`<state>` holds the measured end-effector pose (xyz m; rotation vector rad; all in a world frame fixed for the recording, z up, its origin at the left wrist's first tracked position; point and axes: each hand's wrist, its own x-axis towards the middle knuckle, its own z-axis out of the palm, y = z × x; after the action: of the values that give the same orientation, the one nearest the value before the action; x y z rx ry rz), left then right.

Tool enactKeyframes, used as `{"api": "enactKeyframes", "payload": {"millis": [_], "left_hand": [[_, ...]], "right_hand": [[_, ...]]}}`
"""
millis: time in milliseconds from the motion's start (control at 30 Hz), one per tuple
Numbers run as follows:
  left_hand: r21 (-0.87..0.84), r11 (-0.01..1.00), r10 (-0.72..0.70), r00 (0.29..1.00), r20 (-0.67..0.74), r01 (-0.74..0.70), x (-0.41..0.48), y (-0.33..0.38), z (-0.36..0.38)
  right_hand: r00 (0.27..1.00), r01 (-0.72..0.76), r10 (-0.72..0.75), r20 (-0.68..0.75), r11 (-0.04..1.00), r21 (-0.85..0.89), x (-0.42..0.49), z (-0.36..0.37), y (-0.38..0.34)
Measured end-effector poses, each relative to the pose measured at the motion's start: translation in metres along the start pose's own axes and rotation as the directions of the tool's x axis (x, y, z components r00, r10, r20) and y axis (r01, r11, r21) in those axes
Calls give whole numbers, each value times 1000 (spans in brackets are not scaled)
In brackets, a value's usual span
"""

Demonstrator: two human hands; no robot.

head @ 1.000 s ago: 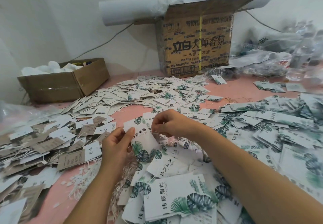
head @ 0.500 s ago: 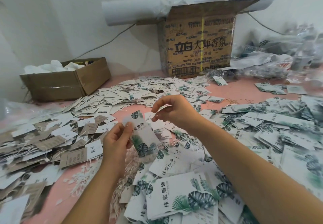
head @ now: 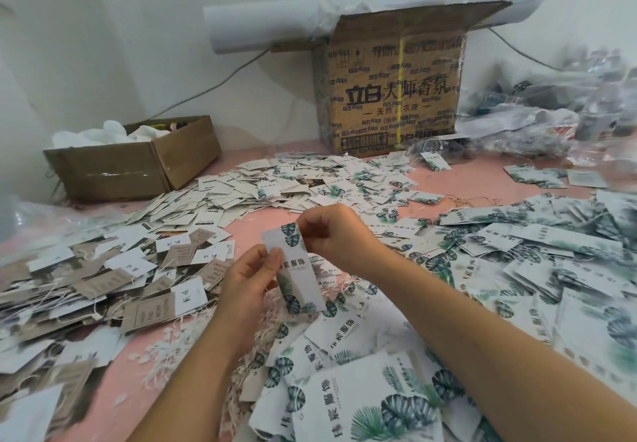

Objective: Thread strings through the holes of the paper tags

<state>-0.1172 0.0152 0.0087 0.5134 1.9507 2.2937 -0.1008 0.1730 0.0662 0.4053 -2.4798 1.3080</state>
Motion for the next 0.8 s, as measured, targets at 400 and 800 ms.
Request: {"api": "enactKeyframes", "payload": {"millis": [400,800], "left_hand": [[4,1000,15,1000,-23,-15,-2,0,5],[22,998,58,996,-62,-57,-2,5,10]], "right_hand": [[999,-44,43,-11,996,-83,0,1,1],[977,-38,75,202,983,-181,-4,-3,-7]]}}
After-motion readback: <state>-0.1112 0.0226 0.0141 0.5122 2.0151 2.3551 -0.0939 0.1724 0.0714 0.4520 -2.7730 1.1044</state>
